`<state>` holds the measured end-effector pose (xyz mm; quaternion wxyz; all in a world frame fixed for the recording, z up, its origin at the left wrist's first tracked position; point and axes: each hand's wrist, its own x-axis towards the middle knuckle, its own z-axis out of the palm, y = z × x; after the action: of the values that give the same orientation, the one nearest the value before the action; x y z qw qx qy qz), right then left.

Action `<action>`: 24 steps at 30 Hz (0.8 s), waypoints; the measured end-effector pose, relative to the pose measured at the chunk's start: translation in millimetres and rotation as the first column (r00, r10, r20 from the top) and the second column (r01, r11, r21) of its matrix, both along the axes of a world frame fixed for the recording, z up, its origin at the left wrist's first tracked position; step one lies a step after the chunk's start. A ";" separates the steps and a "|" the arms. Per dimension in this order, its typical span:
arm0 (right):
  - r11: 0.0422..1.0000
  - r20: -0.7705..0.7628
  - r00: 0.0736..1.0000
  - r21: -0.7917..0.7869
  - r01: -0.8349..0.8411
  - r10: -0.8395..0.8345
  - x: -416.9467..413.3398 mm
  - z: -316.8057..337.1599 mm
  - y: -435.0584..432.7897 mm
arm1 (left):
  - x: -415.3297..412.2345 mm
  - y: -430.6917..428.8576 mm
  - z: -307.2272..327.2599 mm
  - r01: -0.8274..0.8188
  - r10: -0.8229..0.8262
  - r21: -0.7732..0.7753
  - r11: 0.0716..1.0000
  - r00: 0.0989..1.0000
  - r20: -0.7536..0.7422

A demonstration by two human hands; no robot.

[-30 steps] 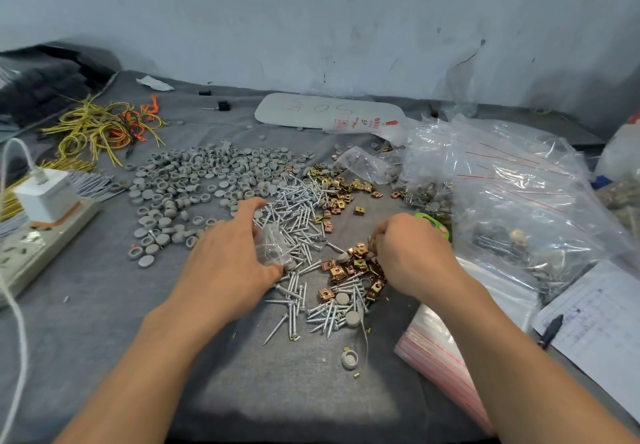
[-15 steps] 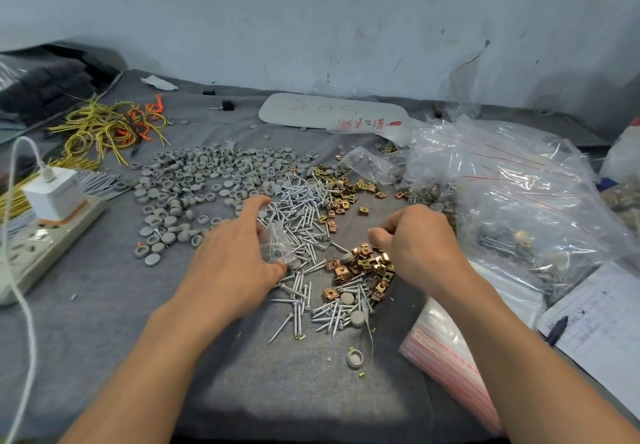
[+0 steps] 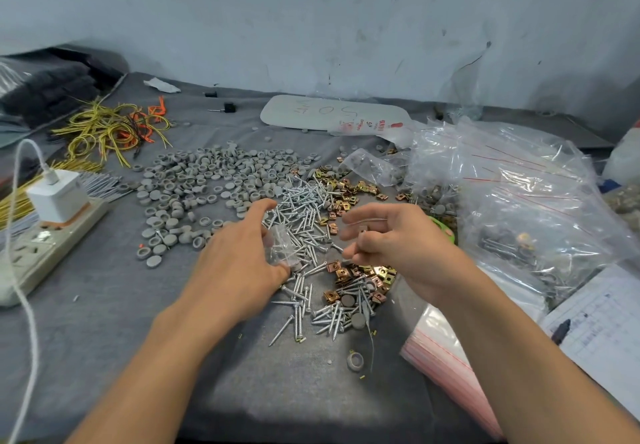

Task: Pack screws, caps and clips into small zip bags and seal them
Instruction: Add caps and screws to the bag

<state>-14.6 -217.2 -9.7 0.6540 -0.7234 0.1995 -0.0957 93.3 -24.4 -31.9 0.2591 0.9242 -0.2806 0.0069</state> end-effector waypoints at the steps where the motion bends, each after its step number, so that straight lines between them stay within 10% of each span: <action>1: 0.996 0.036 0.999 0.086 -0.029 0.026 0.8 1.2 2.5 | -0.2 0.0 0.0 -0.003 0.003 -0.007 1.000 1.000 0.009; 10: 0.997 0.110 0.993 0.059 -0.053 0.046 10.9 2.2 21.9 | -0.5 2.4 0.2 -0.007 0.007 -0.100 0.995 1.000 0.001; 18: 0.833 0.112 0.992 -0.542 0.106 -0.053 25.6 -2.8 45.3 | -4.1 2.5 0.9 0.071 -0.075 -0.183 0.980 0.997 -0.012; 24: 0.886 0.144 0.984 -0.463 -0.030 0.109 40.7 0.8 67.6 | 2.2 4.8 3.6 0.050 -0.054 -0.192 0.980 0.998 -0.014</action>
<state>26.0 -149.5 -8.9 0.4821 -0.8534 0.0901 -0.1766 95.5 -19.6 -28.3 0.3495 0.8874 -0.3001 0.0181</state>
